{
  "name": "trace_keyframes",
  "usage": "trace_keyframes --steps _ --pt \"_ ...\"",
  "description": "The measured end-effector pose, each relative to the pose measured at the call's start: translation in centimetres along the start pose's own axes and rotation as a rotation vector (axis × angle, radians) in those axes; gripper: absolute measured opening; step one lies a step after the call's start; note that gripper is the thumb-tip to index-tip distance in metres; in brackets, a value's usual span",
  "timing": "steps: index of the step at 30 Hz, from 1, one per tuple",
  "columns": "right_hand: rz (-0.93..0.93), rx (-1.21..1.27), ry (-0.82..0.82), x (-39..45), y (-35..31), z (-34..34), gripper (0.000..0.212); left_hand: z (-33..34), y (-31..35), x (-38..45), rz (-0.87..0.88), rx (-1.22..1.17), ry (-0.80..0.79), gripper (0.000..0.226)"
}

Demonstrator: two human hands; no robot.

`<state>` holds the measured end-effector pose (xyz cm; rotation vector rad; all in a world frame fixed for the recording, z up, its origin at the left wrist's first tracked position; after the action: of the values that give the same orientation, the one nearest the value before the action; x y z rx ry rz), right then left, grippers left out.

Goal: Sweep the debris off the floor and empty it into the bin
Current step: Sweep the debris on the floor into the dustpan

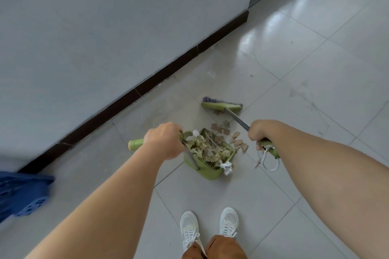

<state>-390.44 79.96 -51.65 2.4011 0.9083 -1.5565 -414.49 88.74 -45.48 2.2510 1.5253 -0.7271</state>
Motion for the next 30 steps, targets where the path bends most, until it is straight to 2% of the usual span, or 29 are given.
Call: trace_keyframes --steps 2,5,6,9,11,15,17,20,21,23,25,27,30 --pt "-0.027 0.000 -0.013 0.0 0.5 0.3 0.014 0.1 -0.4 0.2 -0.011 -0.013 -0.005 0.007" --pt "-0.011 -0.112 0.016 0.1 2.4 1.1 0.032 0.3 -0.7 0.3 -0.009 -0.026 -0.011 0.007" --pt "0.003 -0.140 0.045 0.0 3.2 1.2 0.031 0.3 -0.7 0.4 -0.003 -0.029 -0.013 0.007" --pt "0.071 -0.200 0.105 -0.8 5.9 1.4 0.013 0.0 -0.7 0.6 0.013 -0.034 -0.012 0.008" --pt "0.109 -0.199 0.122 -1.9 7.4 2.1 0.011 -0.1 -0.8 0.6 0.028 -0.039 -0.011 0.006" --pt "0.182 -0.169 0.029 -3.1 9.4 4.9 0.030 -0.1 -1.1 0.4 0.070 -0.042 -0.007 0.009" --pt "0.201 -0.245 -0.062 -4.1 9.0 7.7 0.034 0.0 -1.2 0.2 0.103 -0.041 -0.002 0.008" --pt "0.165 -0.298 -0.160 -6.4 6.7 11.6 0.022 0.3 -0.8 -0.1 0.133 -0.051 0.001 0.004" --pt "0.147 -0.321 -0.189 -7.4 5.9 13.0 0.024 0.4 -0.6 -0.5 0.151 -0.053 0.009 0.001" --pt "0.131 -0.310 -0.210 -9.1 4.7 15.2 0.022 0.6 -0.2 -1.0 0.178 -0.060 0.019 0.009" --pt "0.122 -0.310 -0.215 -10.7 4.4 16.5 0.009 0.9 0.0 -1.7 0.199 -0.063 0.013 0.012" --pt "0.148 -0.245 -0.193 -11.9 4.7 16.7 0.030 1.2 0.0 -2.1 0.213 -0.066 0.002 0.016" --pt "0.168 -0.126 -0.124 -13.1 5.8 16.5 0.035 1.5 -0.6 -2.7 0.235 -0.059 -0.001 0.018"
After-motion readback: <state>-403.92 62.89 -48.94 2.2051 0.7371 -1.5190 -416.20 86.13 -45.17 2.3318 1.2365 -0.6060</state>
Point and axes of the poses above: each hand's wrist, its own x-axis towards the middle knuckle, its own z-axis out of the palm, y = z × x, the point moved 8 cm from there along x, towards the middle knuckle, and after that the axes turned 9 degrees about x, right-handed, at the moved point
